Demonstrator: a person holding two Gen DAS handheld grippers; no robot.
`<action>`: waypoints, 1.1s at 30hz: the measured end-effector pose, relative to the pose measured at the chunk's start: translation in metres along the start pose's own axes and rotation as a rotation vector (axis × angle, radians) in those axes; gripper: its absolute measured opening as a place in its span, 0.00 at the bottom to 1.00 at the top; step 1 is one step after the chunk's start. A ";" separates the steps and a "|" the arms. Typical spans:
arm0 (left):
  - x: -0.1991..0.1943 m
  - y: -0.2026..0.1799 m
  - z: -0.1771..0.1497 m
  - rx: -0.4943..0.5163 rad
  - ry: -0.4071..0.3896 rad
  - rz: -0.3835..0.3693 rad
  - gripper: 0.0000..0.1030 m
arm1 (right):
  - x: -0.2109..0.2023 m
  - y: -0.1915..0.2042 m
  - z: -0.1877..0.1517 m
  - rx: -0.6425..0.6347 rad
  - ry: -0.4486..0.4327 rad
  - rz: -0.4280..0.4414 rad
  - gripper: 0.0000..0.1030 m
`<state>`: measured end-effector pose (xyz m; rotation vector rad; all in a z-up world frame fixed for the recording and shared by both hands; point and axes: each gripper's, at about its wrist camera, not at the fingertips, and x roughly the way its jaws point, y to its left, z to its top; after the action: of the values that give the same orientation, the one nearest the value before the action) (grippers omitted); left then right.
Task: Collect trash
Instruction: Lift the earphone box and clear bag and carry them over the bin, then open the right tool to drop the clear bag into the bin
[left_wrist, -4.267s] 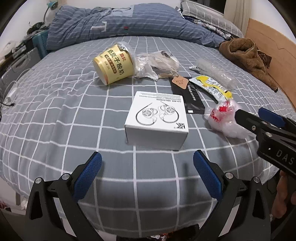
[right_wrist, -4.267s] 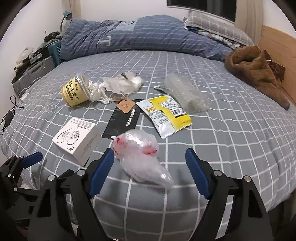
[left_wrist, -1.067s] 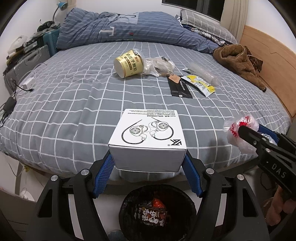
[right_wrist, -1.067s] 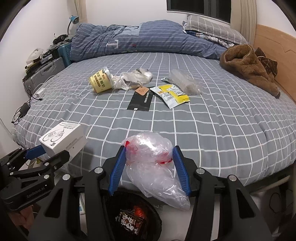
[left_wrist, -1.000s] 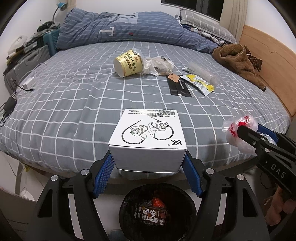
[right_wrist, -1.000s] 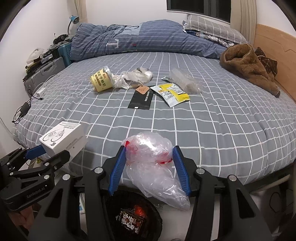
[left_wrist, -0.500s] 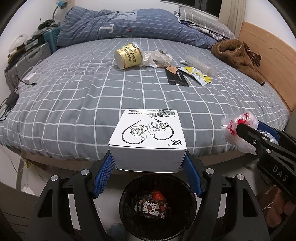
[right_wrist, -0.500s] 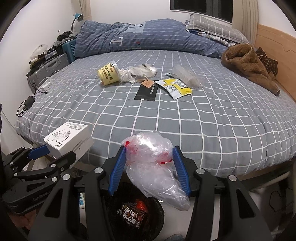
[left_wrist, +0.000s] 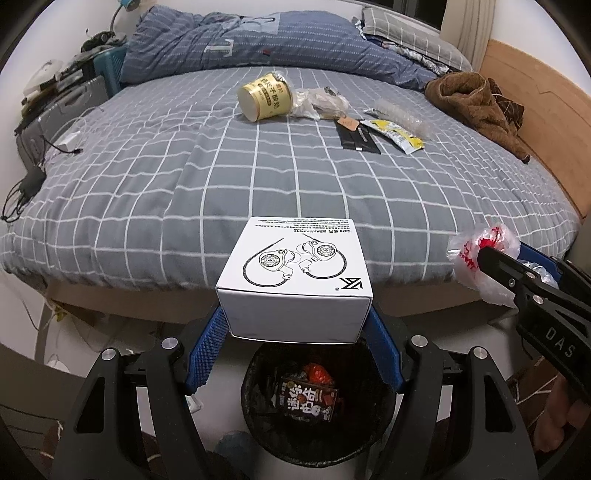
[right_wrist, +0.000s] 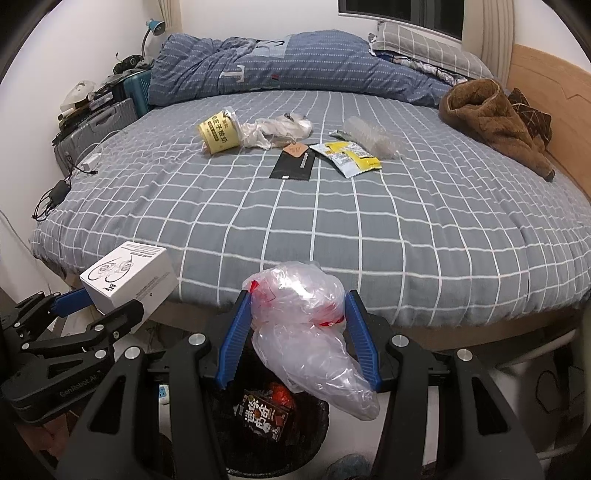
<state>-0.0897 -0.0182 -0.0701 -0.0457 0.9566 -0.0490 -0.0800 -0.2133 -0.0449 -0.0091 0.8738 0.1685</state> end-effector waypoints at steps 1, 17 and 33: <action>-0.001 0.000 -0.002 0.000 0.003 0.000 0.67 | -0.001 0.000 -0.002 0.001 0.003 0.001 0.48; -0.019 0.022 -0.053 -0.022 0.048 0.045 0.67 | -0.009 0.022 -0.049 -0.008 0.089 0.023 0.48; 0.010 0.073 -0.094 -0.109 0.140 0.069 0.67 | 0.044 0.054 -0.089 -0.034 0.255 0.039 0.48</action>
<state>-0.1595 0.0527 -0.1367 -0.1107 1.0997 0.0639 -0.1280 -0.1603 -0.1323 -0.0465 1.1255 0.2217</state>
